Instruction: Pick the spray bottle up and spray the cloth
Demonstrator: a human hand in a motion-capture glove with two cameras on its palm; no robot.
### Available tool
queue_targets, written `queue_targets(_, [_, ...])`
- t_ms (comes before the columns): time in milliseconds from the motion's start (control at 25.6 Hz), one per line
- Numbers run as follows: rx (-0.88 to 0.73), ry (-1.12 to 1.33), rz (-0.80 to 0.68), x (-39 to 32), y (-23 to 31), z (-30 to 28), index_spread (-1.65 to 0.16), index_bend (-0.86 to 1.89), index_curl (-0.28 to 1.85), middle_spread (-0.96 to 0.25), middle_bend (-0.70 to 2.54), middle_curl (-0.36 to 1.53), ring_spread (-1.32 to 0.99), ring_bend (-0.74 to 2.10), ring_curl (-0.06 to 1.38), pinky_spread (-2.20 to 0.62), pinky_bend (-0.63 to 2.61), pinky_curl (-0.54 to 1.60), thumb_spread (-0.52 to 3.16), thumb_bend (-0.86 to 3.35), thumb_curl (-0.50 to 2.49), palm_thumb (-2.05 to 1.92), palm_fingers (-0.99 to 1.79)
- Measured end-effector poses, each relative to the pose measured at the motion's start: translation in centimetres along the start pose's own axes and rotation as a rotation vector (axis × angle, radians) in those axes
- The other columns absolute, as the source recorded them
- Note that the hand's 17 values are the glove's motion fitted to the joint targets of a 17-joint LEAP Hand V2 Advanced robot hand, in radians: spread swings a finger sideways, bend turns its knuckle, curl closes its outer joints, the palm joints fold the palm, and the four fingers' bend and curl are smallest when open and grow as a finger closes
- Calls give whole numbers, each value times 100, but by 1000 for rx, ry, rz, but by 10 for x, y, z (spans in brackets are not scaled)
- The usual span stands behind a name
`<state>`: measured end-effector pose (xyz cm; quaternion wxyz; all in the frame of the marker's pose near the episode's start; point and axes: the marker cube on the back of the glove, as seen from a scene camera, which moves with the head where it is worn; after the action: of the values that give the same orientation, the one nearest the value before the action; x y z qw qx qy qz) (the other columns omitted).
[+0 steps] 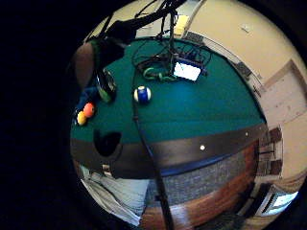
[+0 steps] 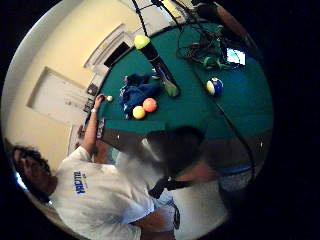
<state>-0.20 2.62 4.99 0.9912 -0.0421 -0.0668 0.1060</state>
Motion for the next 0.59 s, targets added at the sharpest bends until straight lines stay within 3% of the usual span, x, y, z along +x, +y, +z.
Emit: queue_targets(586, [-102,-281,34,-21,-11,71,-38,11,19,-11,26,32,-10,51,30,21,33,31,99,-2,29,43,57])
